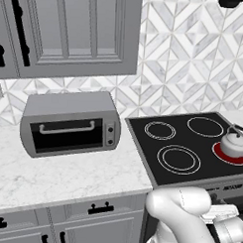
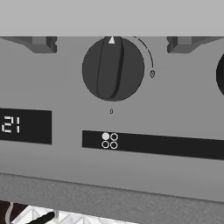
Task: Turn off the front right burner of the stove.
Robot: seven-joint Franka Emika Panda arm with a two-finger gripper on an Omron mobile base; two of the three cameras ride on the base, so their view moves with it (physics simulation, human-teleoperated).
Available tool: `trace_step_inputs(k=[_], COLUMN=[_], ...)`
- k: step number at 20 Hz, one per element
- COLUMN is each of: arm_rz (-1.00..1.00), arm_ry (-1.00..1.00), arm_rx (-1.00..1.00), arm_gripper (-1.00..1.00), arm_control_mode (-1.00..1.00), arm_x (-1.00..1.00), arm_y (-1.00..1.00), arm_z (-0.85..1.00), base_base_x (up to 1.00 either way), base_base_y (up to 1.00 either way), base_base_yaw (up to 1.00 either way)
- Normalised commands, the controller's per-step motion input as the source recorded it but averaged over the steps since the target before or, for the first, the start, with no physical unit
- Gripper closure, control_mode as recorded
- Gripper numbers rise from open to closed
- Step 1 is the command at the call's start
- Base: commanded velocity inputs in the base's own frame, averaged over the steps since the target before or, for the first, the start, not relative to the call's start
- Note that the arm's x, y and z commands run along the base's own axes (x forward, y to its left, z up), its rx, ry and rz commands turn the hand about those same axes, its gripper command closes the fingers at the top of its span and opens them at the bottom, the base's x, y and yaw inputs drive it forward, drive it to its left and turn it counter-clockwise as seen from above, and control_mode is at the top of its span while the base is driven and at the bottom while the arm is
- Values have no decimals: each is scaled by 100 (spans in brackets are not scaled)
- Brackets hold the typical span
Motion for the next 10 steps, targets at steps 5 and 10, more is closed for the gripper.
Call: trace_step_inputs(k=[5, 10], arm_rz=[0, 0], arm_ry=[-1, 0], arm_rx=[0, 0], arm_gripper=[-100, -100], arm_control_mode=[-100, -100], arm_x=[0, 0], arm_y=[0, 0], arm_z=[0, 8], base_base_x=[0, 0], base_base_y=[0, 0], base_base_yaw=[0, 0])
